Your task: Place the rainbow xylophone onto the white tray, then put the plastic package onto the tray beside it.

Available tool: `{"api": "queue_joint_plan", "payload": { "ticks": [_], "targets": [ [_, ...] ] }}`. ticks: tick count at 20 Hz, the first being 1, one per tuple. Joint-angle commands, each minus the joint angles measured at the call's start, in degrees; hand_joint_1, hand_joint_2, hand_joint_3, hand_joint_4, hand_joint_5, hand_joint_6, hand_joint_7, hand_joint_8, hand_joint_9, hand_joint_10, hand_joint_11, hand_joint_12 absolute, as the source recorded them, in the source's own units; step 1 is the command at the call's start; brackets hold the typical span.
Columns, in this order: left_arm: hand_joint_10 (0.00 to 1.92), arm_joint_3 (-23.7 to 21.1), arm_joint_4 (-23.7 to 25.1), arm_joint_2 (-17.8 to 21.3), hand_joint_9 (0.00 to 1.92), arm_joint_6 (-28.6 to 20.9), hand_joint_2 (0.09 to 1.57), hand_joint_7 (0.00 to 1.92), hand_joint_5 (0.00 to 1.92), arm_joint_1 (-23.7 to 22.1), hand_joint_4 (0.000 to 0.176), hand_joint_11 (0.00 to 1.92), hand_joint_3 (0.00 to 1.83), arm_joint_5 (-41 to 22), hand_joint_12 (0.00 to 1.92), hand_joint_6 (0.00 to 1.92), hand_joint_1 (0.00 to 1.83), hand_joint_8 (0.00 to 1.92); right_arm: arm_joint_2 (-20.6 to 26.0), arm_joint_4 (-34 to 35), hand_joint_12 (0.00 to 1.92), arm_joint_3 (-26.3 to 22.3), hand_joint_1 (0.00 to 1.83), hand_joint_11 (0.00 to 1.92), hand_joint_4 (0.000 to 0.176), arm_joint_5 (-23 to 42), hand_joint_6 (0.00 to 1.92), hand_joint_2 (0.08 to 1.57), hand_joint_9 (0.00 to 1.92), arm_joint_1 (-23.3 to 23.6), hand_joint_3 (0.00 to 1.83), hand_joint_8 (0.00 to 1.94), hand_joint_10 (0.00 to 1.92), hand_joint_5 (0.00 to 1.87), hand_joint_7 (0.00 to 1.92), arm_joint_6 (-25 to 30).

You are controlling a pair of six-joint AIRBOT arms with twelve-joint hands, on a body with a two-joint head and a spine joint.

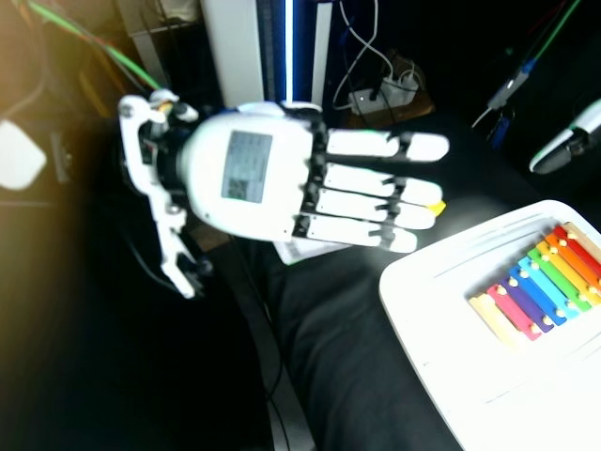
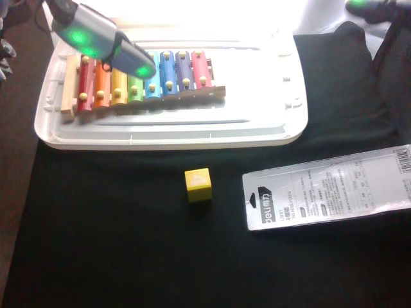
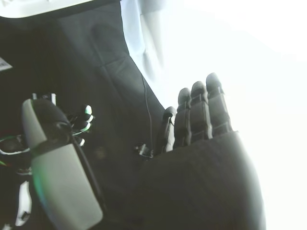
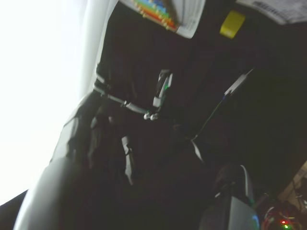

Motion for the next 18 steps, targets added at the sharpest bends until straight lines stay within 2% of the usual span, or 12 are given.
{"api": "queue_joint_plan", "payload": {
  "ticks": [1, 3, 5, 6, 7, 8, 11, 13, 14, 15, 16, 18],
  "targets": [
    [0.00, -0.20, -1.89, 0.81, 0.14, 0.32, 0.72, 0.12, 0.04, -0.81, 0.114, 0.13, 0.00, -5.64, 0.14, 0.01, 0.85, 0.00, -0.18, 3.21, 0.44, -0.09, 0.55, 0.00, 0.119, 3.82, 0.00, 0.72, 0.05, 0.65, 0.00, 0.00, 0.00, 0.00, 0.04, 1.01],
    [0.00, -1.10, -1.88, 2.08, 0.19, 0.32, 0.74, 0.17, 0.03, -0.24, 0.079, 0.17, 0.00, -5.79, 0.16, 0.00, 0.85, 0.00, -0.22, 1.28, 0.14, -0.33, 0.66, 0.00, 0.142, 2.53, 0.00, 0.69, 0.00, 0.65, 0.00, 0.00, 0.00, 0.00, 0.00, 1.73],
    [0.00, -1.41, -2.12, 2.71, 0.16, 0.32, 0.75, 0.14, 0.00, 0.12, 0.070, 0.17, 0.01, -5.62, 0.16, 0.00, 0.85, 0.00, -0.22, -0.75, 0.06, -0.69, 0.65, 0.00, 0.143, 1.06, 0.00, 0.66, 0.00, 0.65, 0.00, 0.00, 0.00, 0.00, 0.00, 2.30],
    [0.00, -1.41, -2.21, 2.73, 0.17, 0.32, 0.75, 0.15, 0.00, 0.11, 0.056, 0.19, 0.00, -5.65, 0.17, 0.00, 0.86, 0.00, -0.22, -1.52, 0.02, -0.96, 0.66, 0.00, 0.125, 0.49, 0.00, 0.61, 0.00, 0.66, 0.00, 0.00, 0.00, 0.00, 0.00, 2.30],
    [0.00, -1.50, -2.21, 2.73, 0.15, 0.36, 0.76, 0.15, 0.00, 0.07, 0.054, 0.17, 0.01, -5.86, 0.16, 0.00, 0.85, 0.00, -0.25, -2.18, 0.00, -1.20, 0.74, 0.00, 0.076, 0.02, 0.00, 0.60, 0.00, 0.66, 0.00, 0.00, 0.00, 0.00, 0.00, 2.36],
    [0.00, -1.60, -2.21, 2.78, 0.15, 0.36, 0.77, 0.15, 0.00, 0.09, 0.061, 0.16, 0.01, -6.02, 0.16, 0.00, 0.84, 0.00, -0.29, -2.72, 0.00, -1.32, 0.72, 0.00, 0.066, -0.34, 0.00, 0.59, 0.00, 0.65, 0.00, 0.00, 0.00, 0.00, 0.00, 2.42],
    [0.01, -2.20, -2.20, 3.33, 0.17, 0.59, 0.75, 0.14, 0.00, 0.21, 0.050, 0.17, 0.00, -6.44, 0.16, 0.00, 0.80, 0.00, -0.88, -4.84, 0.00, -1.44, 0.80, 0.00, 0.097, -2.07, 0.00, 0.59, 0.00, 0.65, 0.00, 0.00, 0.00, 0.00, 0.00, 3.24],
    [0.00, -2.51, -2.24, 3.59, 0.17, 0.78, 0.76, 0.13, 0.00, 0.37, 0.026, 0.17, 0.00, -6.56, 0.15, 0.00, 0.79, 0.00, -1.71, -6.68, 0.00, -1.42, 0.84, 0.00, 0.084, -3.42, 0.00, 0.61, 0.00, 0.64, 0.00, 0.00, 0.00, 0.00, 0.00, 4.19],
    [0.00, -2.57, -2.28, 3.62, 0.16, 0.86, 0.76, 0.13, 0.01, 0.52, 0.016, 0.17, 0.00, -6.56, 0.15, 0.00, 0.78, 0.00, -2.16, -7.36, 0.01, -1.41, 0.80, 0.03, 0.105, -3.88, 0.00, 0.62, 0.00, 0.63, 0.00, 0.00, 0.00, 0.00, 0.00, 4.51],
    [0.00, -2.60, -2.31, 3.64, 0.16, 0.89, 0.77, 0.13, 0.02, 0.72, 0.004, 0.18, 0.01, -6.56, 0.15, 0.01, 0.78, 0.00, -2.53, -7.97, 0.04, -1.36, 0.72, 0.10, 0.078, -4.30, 0.00, 0.63, 0.00, 0.63, 0.01, 0.00, 0.00, 0.00, 0.00, 4.89],
    [0.00, -2.63, -2.32, 3.67, 0.16, 0.90, 0.78, 0.13, 0.02, 0.86, 0.000, 0.18, 0.01, -6.55, 0.16, 0.01, 0.78, 0.00, -2.73, -8.65, 0.04, -1.27, 0.64, 0.09, 0.078, -4.84, 0.00, 0.63, 0.00, 0.63, 0.00, 0.00, 0.00, 0.00, 0.00, 5.37],
    [0.00, -2.75, -2.60, 3.69, 0.17, 1.09, 0.78, 0.13, 0.02, 1.22, 0.008, 0.19, 0.01, -6.57, 0.16, 0.01, 0.79, 0.00, -3.45, -11.41, 0.05, -0.56, 0.61, 0.10, 0.128, -6.21, 0.00, 0.61, 0.00, 0.63, 0.00, 0.00, 0.00, 0.00, 0.00, 7.63]
  ]
}}
